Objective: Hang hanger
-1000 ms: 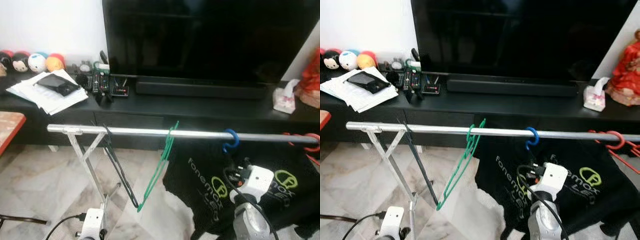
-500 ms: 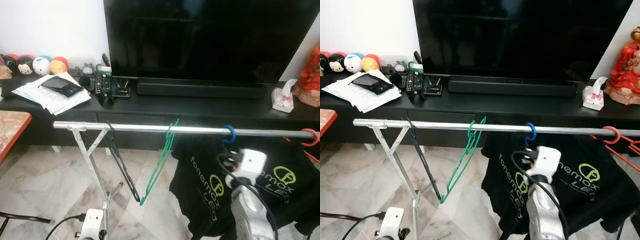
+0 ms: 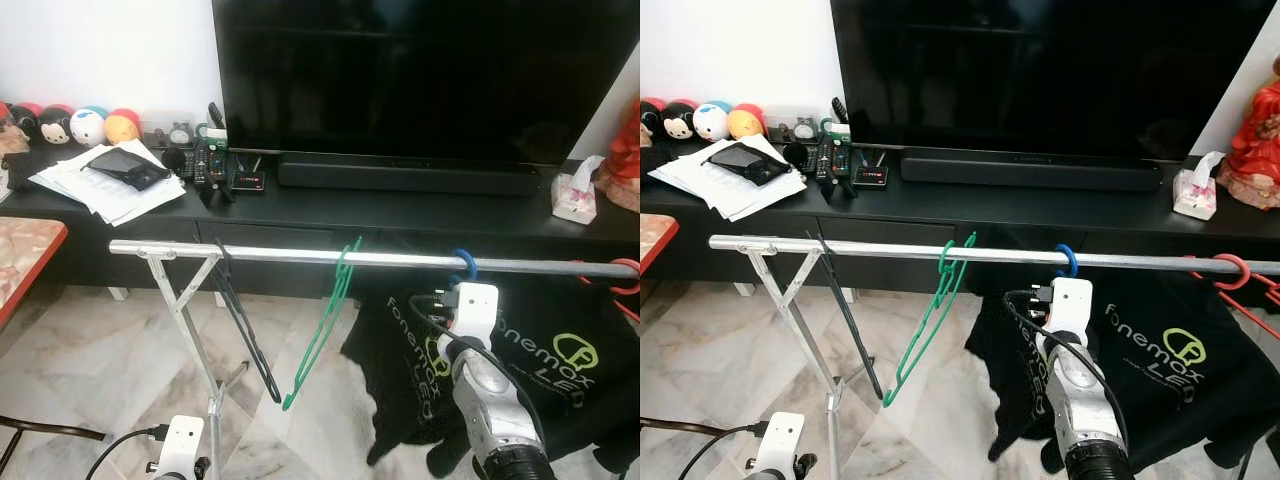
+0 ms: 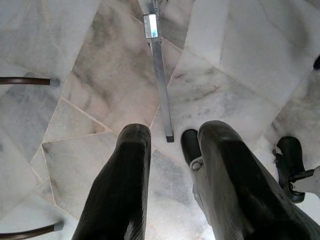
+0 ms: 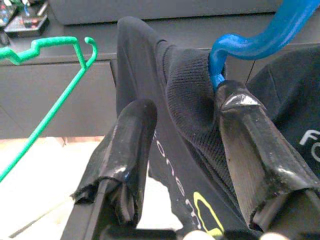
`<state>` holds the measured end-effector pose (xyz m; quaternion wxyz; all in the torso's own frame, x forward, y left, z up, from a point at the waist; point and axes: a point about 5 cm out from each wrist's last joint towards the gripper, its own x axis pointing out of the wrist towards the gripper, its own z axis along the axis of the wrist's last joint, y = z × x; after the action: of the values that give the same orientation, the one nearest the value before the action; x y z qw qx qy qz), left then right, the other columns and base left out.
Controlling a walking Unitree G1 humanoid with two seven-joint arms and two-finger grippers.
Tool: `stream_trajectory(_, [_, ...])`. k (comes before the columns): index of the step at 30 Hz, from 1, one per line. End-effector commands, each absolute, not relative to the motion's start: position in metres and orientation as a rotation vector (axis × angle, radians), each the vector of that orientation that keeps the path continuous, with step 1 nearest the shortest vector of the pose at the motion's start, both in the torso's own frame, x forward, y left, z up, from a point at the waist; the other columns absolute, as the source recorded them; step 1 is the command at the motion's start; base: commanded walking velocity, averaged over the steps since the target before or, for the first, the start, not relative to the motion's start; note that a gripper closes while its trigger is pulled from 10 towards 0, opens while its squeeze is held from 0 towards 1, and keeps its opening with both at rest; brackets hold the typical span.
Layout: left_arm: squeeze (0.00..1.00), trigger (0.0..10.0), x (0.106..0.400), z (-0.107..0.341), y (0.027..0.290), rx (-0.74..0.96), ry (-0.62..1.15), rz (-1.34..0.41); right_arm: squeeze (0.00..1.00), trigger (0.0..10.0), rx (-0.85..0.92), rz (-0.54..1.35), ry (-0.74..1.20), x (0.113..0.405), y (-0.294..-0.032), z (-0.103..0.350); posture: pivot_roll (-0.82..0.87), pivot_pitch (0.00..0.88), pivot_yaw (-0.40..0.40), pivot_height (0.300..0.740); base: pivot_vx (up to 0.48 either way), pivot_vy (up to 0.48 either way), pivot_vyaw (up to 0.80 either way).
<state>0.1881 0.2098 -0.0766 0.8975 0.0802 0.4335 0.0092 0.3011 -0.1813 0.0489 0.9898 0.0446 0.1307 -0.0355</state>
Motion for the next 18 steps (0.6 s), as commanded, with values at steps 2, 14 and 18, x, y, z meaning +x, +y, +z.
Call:
stream_trajectory(2, [0.00, 10.0, 0.188, -0.077, 0.207, 0.182, 0.908, -0.009, 0.00, 10.0, 0.115, -0.090, 0.253, 0.296, -0.184, 0.048, -0.08, 0.000, -0.043, 0.740, 0.000, 0.000, 0.00])
stream_trajectory(14, [0.00, 10.0, 0.187, -0.078, 0.205, 0.179, 0.911, -0.013, 0.99, 10.0, 0.116, -0.109, 0.263, 0.267, -0.186, 0.044, -0.09, 0.000, -0.043, 0.740, 0.000, 0.000, 0.00])
stream_trajectory(18, [0.00, 10.0, 0.187, -0.078, 0.205, 0.178, 0.912, -0.012, 1.00, 10.0, 0.125, -0.128, 0.233, 0.264, -0.191, 0.053, -0.09, 0.000, -0.044, 0.740, 0.000, 0.000, 0.00])
